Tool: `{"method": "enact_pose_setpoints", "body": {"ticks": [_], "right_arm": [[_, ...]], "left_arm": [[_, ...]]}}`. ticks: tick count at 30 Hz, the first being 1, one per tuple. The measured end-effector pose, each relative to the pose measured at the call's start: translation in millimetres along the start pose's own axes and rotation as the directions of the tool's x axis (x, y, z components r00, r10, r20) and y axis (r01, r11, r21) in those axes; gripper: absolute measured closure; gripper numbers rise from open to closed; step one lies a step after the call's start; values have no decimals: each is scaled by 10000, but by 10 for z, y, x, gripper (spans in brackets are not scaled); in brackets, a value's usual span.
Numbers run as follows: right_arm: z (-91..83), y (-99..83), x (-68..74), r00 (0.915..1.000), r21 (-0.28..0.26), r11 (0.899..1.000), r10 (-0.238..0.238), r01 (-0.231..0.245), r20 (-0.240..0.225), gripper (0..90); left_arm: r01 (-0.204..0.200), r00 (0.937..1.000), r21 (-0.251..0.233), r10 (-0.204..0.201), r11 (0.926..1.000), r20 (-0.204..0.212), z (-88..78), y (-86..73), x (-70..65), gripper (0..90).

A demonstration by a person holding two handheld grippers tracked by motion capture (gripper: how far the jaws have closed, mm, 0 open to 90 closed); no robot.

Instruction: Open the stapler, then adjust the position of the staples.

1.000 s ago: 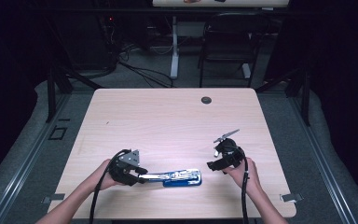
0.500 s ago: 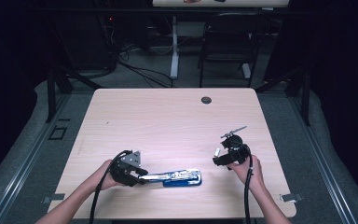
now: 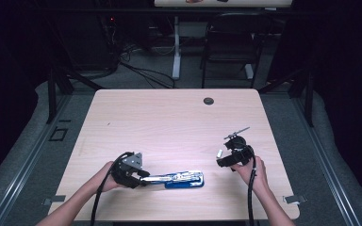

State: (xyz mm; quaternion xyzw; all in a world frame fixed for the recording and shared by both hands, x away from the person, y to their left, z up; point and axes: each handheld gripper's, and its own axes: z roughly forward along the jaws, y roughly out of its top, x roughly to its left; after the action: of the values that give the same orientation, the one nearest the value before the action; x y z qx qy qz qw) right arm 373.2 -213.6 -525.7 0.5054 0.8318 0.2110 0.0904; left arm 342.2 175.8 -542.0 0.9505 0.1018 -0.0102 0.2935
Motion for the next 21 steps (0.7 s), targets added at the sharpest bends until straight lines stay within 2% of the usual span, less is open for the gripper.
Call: {"method": "enact_pose_setpoints", "body": {"ticks": [3,7,8,11,12,16,18,21], "right_arm": [[4,4,-11,9997,23,10000,-20,20,257,204],[16,23,-31,9995,168,9998,49,-54,321,180],[41,23,-31,9992,-33,9997,228,-227,326,175],[62,51,-69,9991,134,9998,166,-171,398,172],[75,62,-87,9985,112,9996,241,-247,488,172],[117,118,-142,9974,-46,9980,624,-623,361,196],[132,166,-173,9966,-238,9972,713,-704,414,213],[175,232,-193,9944,-694,9925,1022,-1002,267,255]], "left_arm": [[-20,10000,17,20,10000,-11,-2,2,-2,638],[-69,10000,65,69,10000,-4,-7,4,-1,638],[-54,10000,30,53,10000,40,-5,3,0,639],[-67,9999,-106,66,9999,-83,4,-1,-12,638],[-88,9999,0,88,10000,-81,-4,3,-12,638],[-58,10000,-68,58,10000,-6,-1,-3,-9,638],[-71,9998,-36,70,10000,-168,-4,-5,-19,638],[-49,9999,-175,47,9998,-148,-1,-17,-25,637]]}}
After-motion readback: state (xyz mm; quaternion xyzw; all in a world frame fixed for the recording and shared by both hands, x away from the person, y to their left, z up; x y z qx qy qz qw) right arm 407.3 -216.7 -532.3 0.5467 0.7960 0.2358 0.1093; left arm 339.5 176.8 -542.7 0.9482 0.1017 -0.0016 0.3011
